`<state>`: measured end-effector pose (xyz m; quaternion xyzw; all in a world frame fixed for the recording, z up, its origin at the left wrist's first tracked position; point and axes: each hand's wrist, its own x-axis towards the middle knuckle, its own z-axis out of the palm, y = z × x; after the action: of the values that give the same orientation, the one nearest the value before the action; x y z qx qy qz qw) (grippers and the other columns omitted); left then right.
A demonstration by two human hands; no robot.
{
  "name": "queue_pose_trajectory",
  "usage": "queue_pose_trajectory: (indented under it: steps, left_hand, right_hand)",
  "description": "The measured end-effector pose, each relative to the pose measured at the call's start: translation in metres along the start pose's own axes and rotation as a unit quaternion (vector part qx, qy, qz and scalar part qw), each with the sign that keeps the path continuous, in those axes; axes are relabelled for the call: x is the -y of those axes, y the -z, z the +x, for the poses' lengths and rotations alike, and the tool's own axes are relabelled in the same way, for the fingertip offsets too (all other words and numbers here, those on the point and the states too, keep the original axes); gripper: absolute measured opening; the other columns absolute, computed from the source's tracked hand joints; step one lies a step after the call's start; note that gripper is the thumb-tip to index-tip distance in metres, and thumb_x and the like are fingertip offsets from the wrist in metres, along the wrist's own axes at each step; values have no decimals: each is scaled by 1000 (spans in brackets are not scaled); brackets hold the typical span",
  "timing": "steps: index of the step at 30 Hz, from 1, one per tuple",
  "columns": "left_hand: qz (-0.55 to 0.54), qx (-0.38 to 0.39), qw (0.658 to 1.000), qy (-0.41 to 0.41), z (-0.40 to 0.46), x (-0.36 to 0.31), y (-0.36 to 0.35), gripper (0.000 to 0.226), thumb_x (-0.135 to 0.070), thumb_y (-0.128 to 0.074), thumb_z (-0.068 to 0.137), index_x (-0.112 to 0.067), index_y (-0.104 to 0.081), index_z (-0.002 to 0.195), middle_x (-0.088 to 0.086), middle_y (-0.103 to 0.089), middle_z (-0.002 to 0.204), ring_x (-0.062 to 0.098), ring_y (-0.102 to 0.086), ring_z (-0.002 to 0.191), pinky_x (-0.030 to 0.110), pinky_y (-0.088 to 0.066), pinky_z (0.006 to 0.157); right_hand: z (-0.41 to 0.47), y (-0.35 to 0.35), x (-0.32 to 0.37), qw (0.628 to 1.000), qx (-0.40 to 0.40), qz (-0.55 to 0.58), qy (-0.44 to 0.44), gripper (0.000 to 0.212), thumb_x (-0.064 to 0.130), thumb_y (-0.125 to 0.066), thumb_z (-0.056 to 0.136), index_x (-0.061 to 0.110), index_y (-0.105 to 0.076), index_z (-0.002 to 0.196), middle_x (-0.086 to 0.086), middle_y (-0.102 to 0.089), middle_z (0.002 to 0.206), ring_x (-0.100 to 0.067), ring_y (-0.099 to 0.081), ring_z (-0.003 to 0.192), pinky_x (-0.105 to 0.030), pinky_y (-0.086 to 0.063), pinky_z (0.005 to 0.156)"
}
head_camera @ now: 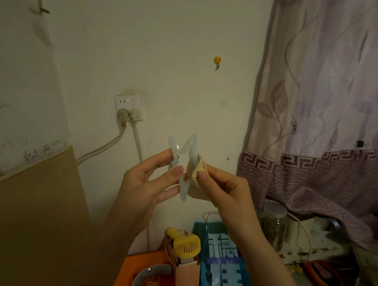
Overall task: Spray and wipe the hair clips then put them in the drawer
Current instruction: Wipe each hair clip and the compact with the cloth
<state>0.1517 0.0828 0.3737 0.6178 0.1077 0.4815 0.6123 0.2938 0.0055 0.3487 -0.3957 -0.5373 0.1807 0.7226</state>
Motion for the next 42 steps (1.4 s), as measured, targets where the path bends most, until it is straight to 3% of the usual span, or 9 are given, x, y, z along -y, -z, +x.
queue_pose_trajectory:
  steps: [5, 10, 15, 19, 22, 27, 31, 38, 42]
  left_hand:
    - [11, -5, 1000, -7, 6, -4, 2, 59, -34, -80, 49, -26, -69, 107, 2, -66, 119, 28, -71, 94, 29, -58, 70]
    - [49, -2, 999, 3, 10, -6, 6, 69, -36, -80, 48, -23, -66, 114, 0, -63, 120, 26, -71, 93, 28, -58, 71]
    - [84, 27, 996, 16, 12, -7, 9, 61, -34, -80, 49, -29, -69, 109, -9, -66, 114, 23, -71, 94, 25, -57, 70]
    - [126, 71, 989, 26, 13, -8, 10, 54, -35, -78, 52, -33, -70, 106, -17, -69, 107, 18, -71, 95, 19, -55, 68]
    - [183, 109, 976, 35, 13, -12, 10, 48, -33, -77, 56, -36, -69, 103, -23, -68, 106, 14, -71, 91, 16, -54, 65]
    - [244, 164, 955, 50, 15, -19, 10, 51, -32, -77, 61, -35, -67, 111, -17, -67, 114, 17, -71, 92, 23, -57, 72]
    - [272, 175, 945, 49, 19, -23, 13, 57, -29, -77, 61, -29, -66, 117, -17, -67, 114, 14, -71, 91, 22, -56, 72]
    - [294, 161, 941, 39, 21, -20, 17, 51, -32, -77, 62, -33, -68, 112, -20, -67, 112, 2, -66, 98, 18, -55, 75]
    - [295, 122, 947, 29, 22, -15, 17, 53, -43, -75, 60, -35, -68, 111, -19, -66, 114, 3, -67, 97, 17, -55, 73]
  right_hand:
    - [-7, 4, -7, 1000, 0, -9, -6, 28, 6, -59, 88, 8, -67, 115, 2, -74, 100, -8, -69, 92, -16, -51, 71]
    - [-12, 13, -13, 999, 14, -19, -33, 28, 16, -60, 83, 14, -70, 109, 4, -75, 98, -12, -70, 93, -18, -53, 72]
    - [-4, 24, -8, 999, -20, -27, -29, 33, 27, -61, 76, 17, -71, 106, 6, -75, 98, -12, -70, 91, -21, -56, 71]
    - [12, 37, 9, 998, -43, -50, 1, 35, 29, -61, 76, 17, -69, 108, 11, -74, 96, -2, -68, 85, -12, -51, 64]
    - [25, 43, 24, 996, -17, -79, 28, 29, 30, -60, 77, 25, -69, 103, 17, -73, 94, 1, -67, 86, -11, -50, 66]
    - [36, 45, 35, 986, 107, -126, -5, 29, 29, -61, 80, 20, -71, 106, 4, -75, 95, -10, -70, 86, -20, -55, 72]
    - [38, 45, 32, 977, 174, -109, -60, 35, 22, -62, 82, 8, -69, 113, -7, -74, 100, -15, -68, 88, -23, -54, 74]
    - [33, 41, 20, 983, 134, -54, -109, 41, 16, -68, 71, 2, -69, 109, -18, -72, 94, -25, -65, 80, -30, -57, 71]
    - [27, 37, 16, 989, 87, -32, -113, 35, 20, -68, 68, 5, -72, 100, -11, -73, 84, -20, -66, 71, -26, -56, 65]
